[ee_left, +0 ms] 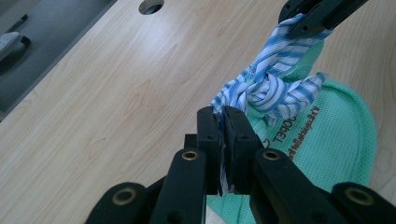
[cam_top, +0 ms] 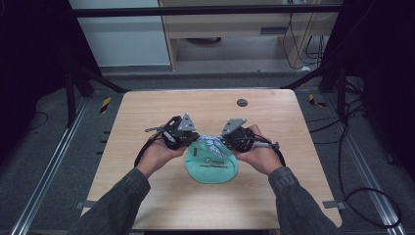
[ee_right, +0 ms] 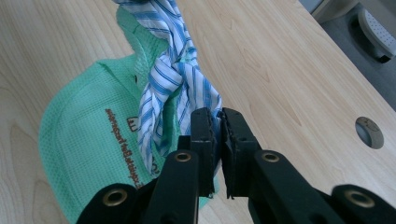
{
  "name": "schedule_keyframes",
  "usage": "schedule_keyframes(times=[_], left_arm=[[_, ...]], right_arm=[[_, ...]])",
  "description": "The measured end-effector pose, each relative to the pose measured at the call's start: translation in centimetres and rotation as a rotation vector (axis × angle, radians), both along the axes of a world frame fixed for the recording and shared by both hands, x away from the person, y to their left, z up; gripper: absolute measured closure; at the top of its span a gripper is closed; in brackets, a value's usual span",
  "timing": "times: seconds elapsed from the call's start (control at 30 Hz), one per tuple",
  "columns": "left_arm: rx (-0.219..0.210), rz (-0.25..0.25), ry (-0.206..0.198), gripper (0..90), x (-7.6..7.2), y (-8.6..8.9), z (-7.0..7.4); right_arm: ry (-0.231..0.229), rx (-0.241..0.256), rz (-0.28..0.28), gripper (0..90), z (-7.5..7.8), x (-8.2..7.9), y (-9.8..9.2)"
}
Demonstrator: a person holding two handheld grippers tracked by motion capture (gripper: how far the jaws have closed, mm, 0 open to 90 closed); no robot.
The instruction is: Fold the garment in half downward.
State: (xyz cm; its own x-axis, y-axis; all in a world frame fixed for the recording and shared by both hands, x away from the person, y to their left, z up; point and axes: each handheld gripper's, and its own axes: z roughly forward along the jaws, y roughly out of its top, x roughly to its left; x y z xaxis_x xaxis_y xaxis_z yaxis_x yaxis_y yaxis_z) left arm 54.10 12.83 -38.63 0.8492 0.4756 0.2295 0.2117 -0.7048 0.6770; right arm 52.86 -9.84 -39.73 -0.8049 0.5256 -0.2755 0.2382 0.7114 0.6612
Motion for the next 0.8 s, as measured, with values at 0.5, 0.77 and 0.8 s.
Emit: schedule_keyframes(times=[0.5, 0.77, 0.8], left_arm=[[-0.031, 0.008, 0.018, 85.7, -1.0, 0.3, -0.9], [-0.028, 0.004, 0.025, 85.6, -1.2, 0.2, -1.4], [-0.028, 0.004, 0.027, 85.6, -1.2, 0.2, -1.5]], right_arm=[[0.003, 0.015, 0.008, 83.8, -0.8, -0.9, -0.1], [0.010, 0.025, 0.012, 83.8, -1.4, -1.5, -0.2], [0.010, 0.024, 0.012, 83.8, -1.4, -1.5, -0.2]])
